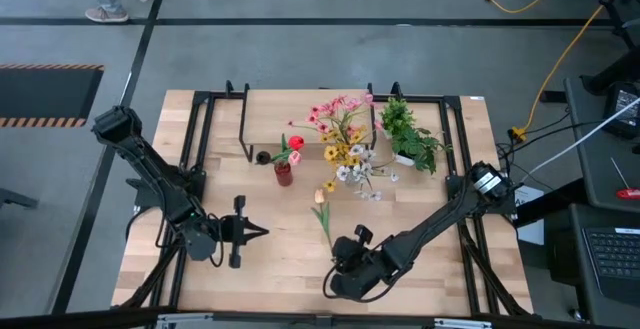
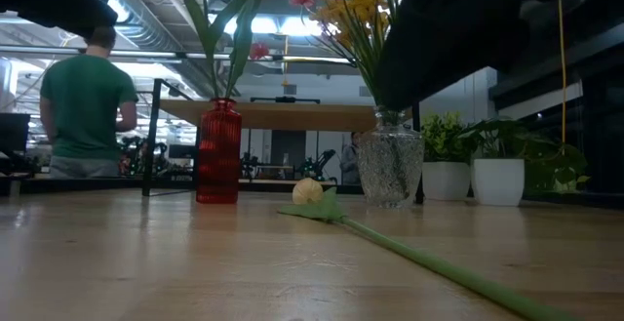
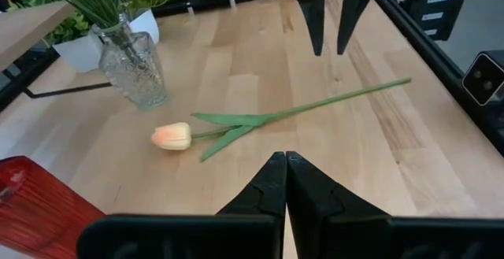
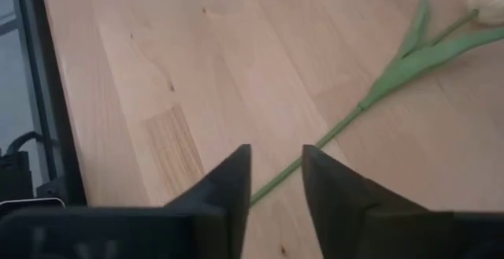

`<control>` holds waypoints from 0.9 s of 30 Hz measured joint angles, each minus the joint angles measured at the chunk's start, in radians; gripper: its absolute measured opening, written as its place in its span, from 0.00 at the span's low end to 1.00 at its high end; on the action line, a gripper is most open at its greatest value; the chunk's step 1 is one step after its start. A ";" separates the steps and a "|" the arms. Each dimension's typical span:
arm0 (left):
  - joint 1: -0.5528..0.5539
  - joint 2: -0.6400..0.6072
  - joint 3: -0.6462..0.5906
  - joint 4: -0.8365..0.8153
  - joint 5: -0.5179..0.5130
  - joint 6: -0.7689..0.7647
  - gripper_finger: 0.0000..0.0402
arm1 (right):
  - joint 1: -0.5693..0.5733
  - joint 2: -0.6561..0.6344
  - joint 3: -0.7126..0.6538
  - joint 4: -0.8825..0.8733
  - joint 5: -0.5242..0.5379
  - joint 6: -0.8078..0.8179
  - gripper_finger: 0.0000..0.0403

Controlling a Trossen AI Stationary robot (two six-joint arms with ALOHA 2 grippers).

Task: Pick and place flowers into a vace then onto a shelf
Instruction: Put the yellow flower into the red flower vase

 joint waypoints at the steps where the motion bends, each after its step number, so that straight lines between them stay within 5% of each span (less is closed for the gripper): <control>1: 0.000 0.000 0.000 0.000 -0.001 0.001 0.01 | -0.001 0.000 0.000 0.000 0.000 0.000 0.30; 10: 0.000 0.000 0.000 0.000 -0.007 0.003 0.01 | -0.030 0.030 -0.002 -0.018 -0.001 0.075 0.47; 27: 0.001 0.000 0.000 0.006 -0.007 0.003 0.01 | -0.065 0.154 -0.002 0.018 -0.029 0.129 0.46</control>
